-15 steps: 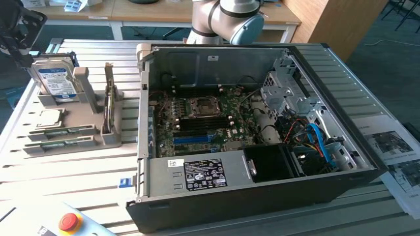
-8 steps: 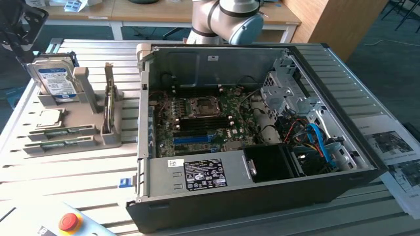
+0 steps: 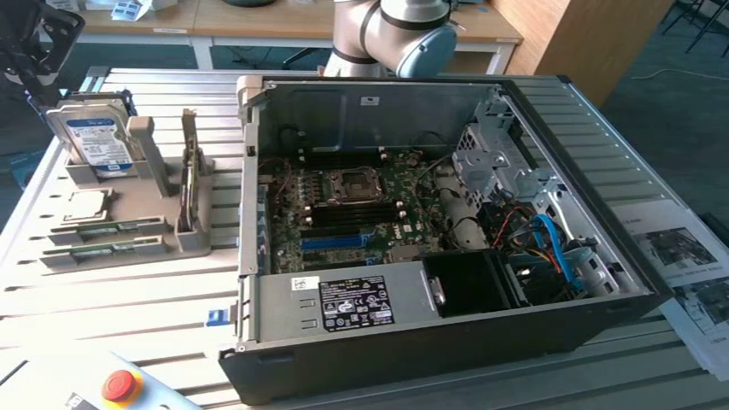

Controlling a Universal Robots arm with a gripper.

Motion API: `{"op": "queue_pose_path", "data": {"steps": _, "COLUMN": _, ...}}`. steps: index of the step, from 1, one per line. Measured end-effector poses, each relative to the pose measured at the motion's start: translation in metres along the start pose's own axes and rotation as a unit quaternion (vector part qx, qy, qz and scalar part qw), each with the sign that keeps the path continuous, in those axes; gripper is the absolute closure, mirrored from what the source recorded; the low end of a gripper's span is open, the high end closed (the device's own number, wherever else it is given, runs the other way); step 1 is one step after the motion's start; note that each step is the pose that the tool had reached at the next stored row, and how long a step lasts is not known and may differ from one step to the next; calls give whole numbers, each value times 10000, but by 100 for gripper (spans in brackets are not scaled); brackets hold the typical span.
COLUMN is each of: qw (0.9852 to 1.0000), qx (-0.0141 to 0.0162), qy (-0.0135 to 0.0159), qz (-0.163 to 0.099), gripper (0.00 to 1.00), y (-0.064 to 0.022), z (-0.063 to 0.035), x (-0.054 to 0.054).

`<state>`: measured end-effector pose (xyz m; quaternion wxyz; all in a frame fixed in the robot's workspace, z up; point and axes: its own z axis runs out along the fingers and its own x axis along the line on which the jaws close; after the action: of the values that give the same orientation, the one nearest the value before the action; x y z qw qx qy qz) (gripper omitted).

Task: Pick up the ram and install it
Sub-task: 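Reach for the ram, then pick up the ram and move it above insertion slot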

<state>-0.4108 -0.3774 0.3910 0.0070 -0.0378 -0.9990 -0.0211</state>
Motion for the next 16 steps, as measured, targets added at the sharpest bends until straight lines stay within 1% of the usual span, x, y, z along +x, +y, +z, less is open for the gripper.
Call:
{"op": "queue_pose_path", "data": {"steps": 12, "qw": 10000, "qx": 0, "qy": 0, "qz": -1, "gripper": 90, "y": 0, "z": 0, "x": 0}}
{"op": "queue_pose_path", "data": {"steps": 16, "qw": 10000, "qx": 1, "qy": 2, "qz": -58, "gripper": 90, "y": 0, "z": 0, "x": 0}}
